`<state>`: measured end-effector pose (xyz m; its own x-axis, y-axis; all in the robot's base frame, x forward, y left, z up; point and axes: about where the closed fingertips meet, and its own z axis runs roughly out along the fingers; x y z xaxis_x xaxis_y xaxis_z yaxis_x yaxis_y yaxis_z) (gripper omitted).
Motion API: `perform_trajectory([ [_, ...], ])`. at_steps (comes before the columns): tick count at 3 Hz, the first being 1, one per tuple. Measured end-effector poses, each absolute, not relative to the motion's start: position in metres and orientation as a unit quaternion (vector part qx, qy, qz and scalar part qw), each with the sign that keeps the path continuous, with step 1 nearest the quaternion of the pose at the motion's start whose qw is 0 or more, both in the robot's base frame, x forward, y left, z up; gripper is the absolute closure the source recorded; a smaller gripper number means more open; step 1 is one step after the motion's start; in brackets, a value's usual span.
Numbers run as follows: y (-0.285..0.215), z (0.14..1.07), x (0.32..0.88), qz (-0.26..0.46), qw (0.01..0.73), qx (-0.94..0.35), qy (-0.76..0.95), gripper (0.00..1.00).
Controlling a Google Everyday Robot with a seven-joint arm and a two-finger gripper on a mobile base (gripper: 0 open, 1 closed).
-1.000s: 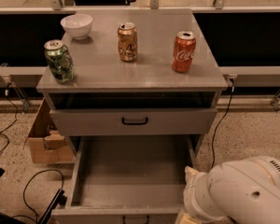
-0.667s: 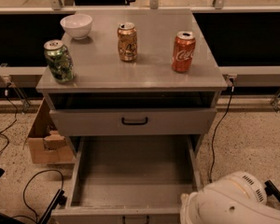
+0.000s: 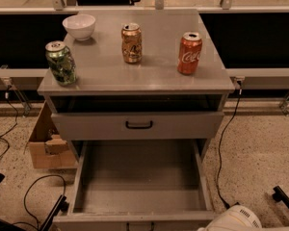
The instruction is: Close middle drawer
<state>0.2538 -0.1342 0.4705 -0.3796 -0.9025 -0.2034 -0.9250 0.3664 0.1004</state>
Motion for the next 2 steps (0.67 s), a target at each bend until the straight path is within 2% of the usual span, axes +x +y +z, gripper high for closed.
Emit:
perform_trajectory([
  [1,-0.130,0.430,0.249,0.127,0.057,-0.546,0.826,0.87],
  [2,-0.117,0.395,0.263,0.152,0.074,-0.536,0.827,1.00],
])
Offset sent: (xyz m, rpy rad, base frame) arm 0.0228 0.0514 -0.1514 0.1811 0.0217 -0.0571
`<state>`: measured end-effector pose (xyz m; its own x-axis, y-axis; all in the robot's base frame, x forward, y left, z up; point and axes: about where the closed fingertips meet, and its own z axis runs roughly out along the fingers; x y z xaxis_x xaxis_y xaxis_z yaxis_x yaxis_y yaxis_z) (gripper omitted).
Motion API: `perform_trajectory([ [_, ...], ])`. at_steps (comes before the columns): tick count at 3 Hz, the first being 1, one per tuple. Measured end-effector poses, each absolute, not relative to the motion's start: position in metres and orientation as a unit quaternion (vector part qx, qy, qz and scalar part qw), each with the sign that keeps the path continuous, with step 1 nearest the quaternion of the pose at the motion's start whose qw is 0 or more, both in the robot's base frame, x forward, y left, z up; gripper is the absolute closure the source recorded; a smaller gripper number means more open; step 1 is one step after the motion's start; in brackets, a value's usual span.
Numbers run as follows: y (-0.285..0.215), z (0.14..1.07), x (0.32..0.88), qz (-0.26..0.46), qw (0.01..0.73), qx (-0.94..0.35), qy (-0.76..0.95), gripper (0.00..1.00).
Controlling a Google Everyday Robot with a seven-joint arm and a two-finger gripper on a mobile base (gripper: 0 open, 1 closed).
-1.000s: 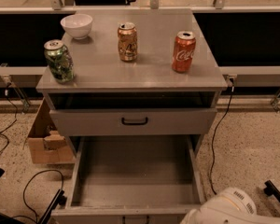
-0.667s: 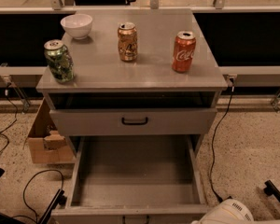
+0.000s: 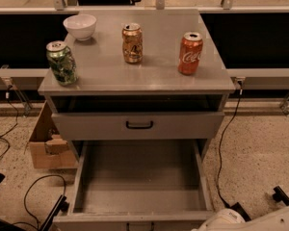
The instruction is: Close middle drawer
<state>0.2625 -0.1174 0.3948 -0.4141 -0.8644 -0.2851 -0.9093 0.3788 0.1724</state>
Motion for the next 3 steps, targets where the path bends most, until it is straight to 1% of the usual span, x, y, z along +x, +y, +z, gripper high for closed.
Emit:
perform_trajectory([
  [1,-0.100,0.372,0.288,0.169,0.099,-0.535,0.822,1.00],
  [2,-0.072,0.364,0.343,0.169,0.140,-0.543,0.811,1.00],
  [3,-0.072,0.364,0.343,0.169,0.140,-0.543,0.811,1.00],
])
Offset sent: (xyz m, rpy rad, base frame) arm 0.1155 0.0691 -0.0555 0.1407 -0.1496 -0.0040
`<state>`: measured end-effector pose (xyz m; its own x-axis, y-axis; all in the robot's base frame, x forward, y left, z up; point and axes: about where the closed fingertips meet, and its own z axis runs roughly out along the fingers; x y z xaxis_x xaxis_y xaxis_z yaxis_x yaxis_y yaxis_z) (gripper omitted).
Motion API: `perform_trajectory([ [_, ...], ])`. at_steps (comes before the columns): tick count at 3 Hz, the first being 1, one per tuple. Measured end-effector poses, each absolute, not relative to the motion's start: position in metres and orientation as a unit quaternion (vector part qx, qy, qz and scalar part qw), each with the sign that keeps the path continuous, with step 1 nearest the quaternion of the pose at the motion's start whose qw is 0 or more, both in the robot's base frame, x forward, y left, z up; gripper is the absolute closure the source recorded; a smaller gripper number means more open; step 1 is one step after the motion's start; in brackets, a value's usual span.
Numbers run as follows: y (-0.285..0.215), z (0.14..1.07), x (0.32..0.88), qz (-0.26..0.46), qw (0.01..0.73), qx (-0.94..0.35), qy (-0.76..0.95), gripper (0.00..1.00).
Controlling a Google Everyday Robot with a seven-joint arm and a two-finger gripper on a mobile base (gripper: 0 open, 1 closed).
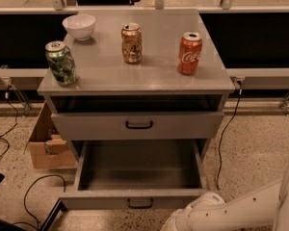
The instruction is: Close middle drawer
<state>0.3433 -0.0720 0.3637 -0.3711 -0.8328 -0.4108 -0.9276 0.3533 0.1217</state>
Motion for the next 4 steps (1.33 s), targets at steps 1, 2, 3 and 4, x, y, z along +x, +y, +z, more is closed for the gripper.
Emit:
perform_trajectory([
  [1,-0.062,0.354,0.358,0.177,0.154,-0.548,0.803,1.00],
  [2,-0.057,0.345,0.392,0.182,0.169,-0.553,0.795,1.00],
  [3,-0.070,0.351,0.423,0.178,0.176,-0.554,0.794,1.00],
  [4,-0.070,0.351,0.423,0.178,0.176,-0.554,0.794,1.00],
])
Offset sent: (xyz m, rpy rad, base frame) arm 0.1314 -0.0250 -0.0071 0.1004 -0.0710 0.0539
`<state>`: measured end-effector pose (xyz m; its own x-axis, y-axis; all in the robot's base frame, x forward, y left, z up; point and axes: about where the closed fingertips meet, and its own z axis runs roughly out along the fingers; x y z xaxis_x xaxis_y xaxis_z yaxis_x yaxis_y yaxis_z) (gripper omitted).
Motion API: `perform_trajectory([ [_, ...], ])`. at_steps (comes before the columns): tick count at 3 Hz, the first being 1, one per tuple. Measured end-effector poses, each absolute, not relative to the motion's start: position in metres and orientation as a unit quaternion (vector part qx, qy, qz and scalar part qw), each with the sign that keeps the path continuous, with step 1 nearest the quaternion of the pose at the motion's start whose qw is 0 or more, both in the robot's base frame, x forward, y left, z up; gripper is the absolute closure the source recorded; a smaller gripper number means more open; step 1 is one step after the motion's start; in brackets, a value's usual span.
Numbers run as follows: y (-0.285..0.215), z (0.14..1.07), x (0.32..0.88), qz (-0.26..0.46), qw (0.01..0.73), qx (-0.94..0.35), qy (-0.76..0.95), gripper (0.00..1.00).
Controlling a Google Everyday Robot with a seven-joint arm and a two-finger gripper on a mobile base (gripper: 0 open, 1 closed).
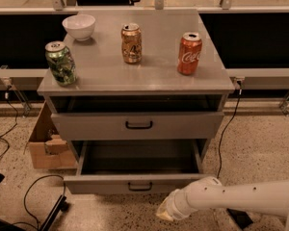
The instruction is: Close middle drawer
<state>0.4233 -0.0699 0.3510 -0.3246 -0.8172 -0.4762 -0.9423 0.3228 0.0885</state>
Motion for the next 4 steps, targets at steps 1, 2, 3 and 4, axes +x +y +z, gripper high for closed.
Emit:
perform_trajectory([
  [1,-0.086,0.362,0.452,0.167,0.175,-0.557,0.795,1.00],
  [2,-0.121,0.373,0.505,0.150,0.164,-0.554,0.802,1.00],
  [3,-0.123,0.373,0.507,0.149,0.164,-0.553,0.803,1.00],
  [4,-0.144,0.371,0.534,0.141,0.165,-0.536,0.816,1.00],
])
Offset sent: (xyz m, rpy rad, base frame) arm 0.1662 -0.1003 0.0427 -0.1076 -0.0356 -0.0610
